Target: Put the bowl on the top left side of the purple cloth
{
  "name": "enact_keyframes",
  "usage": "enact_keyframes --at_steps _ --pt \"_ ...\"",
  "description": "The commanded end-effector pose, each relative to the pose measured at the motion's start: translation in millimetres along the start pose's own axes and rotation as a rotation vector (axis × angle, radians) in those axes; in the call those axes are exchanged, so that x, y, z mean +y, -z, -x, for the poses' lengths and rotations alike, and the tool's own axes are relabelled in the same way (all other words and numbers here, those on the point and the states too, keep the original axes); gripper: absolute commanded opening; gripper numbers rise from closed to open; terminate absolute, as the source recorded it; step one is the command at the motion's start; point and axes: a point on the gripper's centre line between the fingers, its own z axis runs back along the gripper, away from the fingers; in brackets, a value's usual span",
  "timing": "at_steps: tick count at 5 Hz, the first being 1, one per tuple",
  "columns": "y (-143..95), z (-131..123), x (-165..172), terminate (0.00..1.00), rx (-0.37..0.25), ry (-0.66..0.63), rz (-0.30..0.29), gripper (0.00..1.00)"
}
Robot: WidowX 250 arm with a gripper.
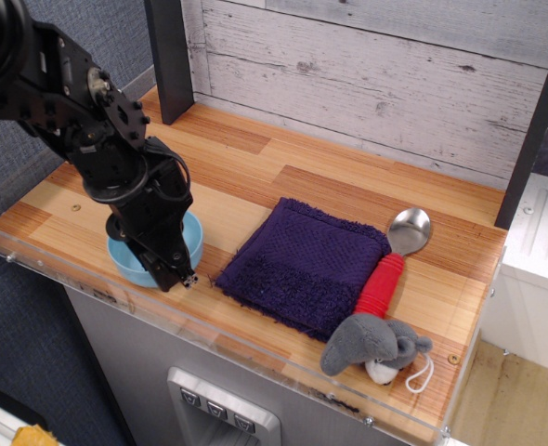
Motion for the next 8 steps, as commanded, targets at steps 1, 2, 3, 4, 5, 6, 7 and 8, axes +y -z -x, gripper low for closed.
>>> enact_keyframes --at_steps 1,2,3,4,5,6,7,8 --pt "-20.7 -1.8 3.0 0.0 -0.044 0.015 -0.065 0.0" --pt "-24.8 -2.1 2.5 0.0 -0.05 0.015 -0.069 0.0" --pt "-31.3 -4.4 3.8 0.0 -0.061 0.005 -0.071 0.0" --pt "-47.0 -12.7 8.2 0.0 -0.102 -0.025 -0.072 0.0" --pt "-85.8 -28.3 19.8 0.0 -0.202 -0.084 -0.12 0.0" --pt "-123.5 -40.2 30.7 0.0 -0.285 -0.126 -0.175 0.0" --pt "-145.8 -53.0 40.1 0.0 -0.345 -0.169 -0.205 0.0" --pt "-135.1 -84.2 40.4 0.0 -0.356 -0.156 -0.159 0.0"
